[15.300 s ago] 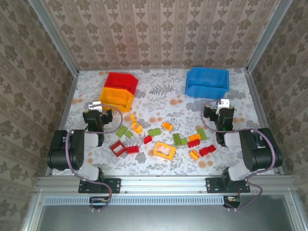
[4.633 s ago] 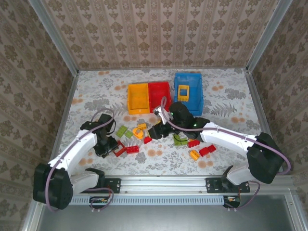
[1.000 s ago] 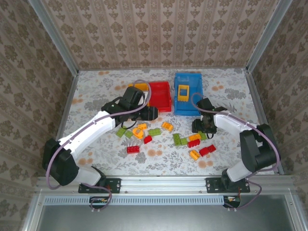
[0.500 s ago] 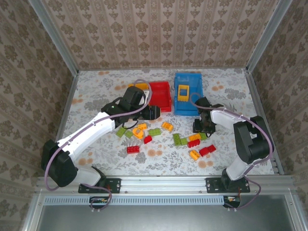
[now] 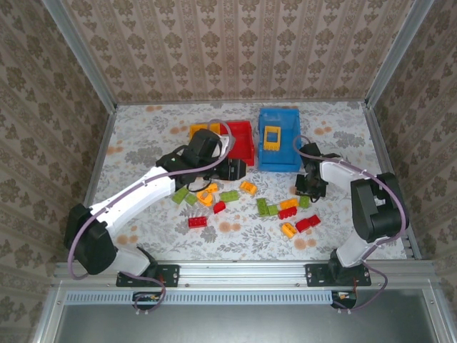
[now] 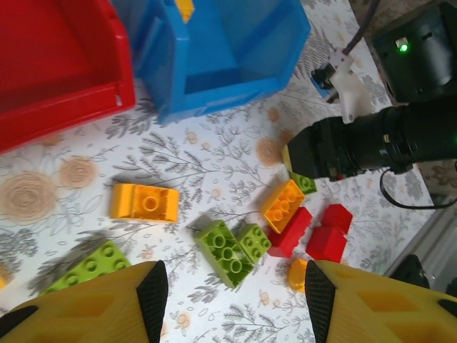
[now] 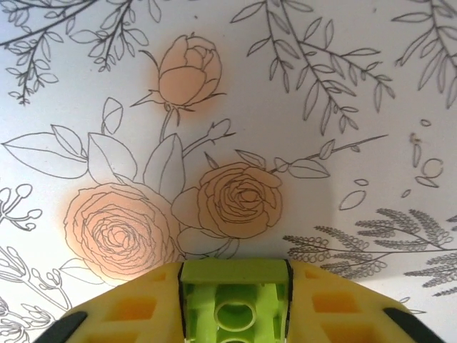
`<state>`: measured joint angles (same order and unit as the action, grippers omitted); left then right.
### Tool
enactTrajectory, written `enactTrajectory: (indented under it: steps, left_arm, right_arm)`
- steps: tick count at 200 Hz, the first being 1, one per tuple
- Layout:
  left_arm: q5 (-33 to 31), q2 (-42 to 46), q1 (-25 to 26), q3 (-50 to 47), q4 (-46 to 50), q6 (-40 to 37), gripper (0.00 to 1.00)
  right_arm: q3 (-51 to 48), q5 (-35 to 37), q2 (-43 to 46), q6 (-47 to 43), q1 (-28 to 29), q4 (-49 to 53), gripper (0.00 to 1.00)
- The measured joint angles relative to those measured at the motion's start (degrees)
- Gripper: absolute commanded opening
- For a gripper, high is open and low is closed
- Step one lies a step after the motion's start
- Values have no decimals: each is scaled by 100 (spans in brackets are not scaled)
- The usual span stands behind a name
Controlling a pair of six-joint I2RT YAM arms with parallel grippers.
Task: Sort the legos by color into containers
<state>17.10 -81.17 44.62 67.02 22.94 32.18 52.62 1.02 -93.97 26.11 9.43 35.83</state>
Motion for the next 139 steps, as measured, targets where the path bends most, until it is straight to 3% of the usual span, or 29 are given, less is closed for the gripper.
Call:
enactTrajectory:
  steps: [44, 80, 110, 139]
  left_arm:
    - [136, -66, 66, 164, -52, 0, 56]
    - [-564, 109, -70, 542, 293, -2, 56]
    - [-1250, 584, -476, 555, 584, 20, 56]
    - [-1569, 872, -800, 542, 693, 42, 56]
  right_arm:
    - [-175, 138, 739, 111, 15, 33, 19]
    - [710, 326, 1193, 2, 1231, 9, 20]
    - [1884, 313, 570, -17, 2249, -343, 20]
    - [3051, 269, -669, 125, 2503, -675, 20]
